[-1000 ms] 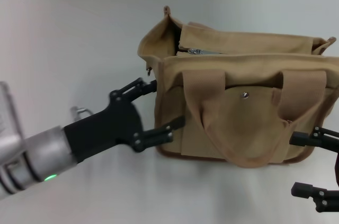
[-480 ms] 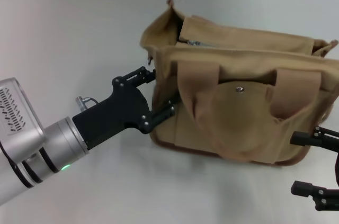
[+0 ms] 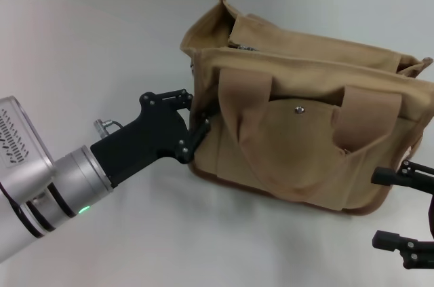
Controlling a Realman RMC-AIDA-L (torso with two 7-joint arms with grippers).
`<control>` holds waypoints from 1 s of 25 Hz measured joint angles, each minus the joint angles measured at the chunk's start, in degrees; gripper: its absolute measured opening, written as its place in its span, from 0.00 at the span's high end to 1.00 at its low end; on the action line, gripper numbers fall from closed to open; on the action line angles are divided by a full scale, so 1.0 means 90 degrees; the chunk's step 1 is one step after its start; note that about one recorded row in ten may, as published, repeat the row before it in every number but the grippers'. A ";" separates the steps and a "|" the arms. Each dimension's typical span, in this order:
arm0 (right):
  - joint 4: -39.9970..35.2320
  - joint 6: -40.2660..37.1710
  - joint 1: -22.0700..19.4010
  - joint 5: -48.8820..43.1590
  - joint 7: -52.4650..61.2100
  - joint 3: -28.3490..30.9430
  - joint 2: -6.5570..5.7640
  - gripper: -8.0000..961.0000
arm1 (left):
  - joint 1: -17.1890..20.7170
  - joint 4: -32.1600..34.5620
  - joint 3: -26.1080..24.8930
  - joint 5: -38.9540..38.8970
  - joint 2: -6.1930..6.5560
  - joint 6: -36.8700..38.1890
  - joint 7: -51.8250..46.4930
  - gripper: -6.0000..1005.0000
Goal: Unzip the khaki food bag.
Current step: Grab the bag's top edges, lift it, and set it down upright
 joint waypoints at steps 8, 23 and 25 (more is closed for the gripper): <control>0.0000 0.0001 -0.0010 0.0042 0.0001 0.0031 0.0003 0.12 | 0.0053 -0.0004 -0.0367 -0.0003 0.0000 0.0009 -0.0027 0.87; 0.0733 -0.0180 -0.0316 0.2195 0.0048 0.1993 0.0036 0.12 | 0.0139 0.0623 -0.0541 -0.0016 0.0034 0.0898 -0.0230 0.94; 0.0803 -0.0106 -0.0226 0.2641 0.0052 0.2102 0.0123 0.12 | 0.0141 0.0788 -0.0540 -0.0017 0.0039 0.1077 -0.0339 0.94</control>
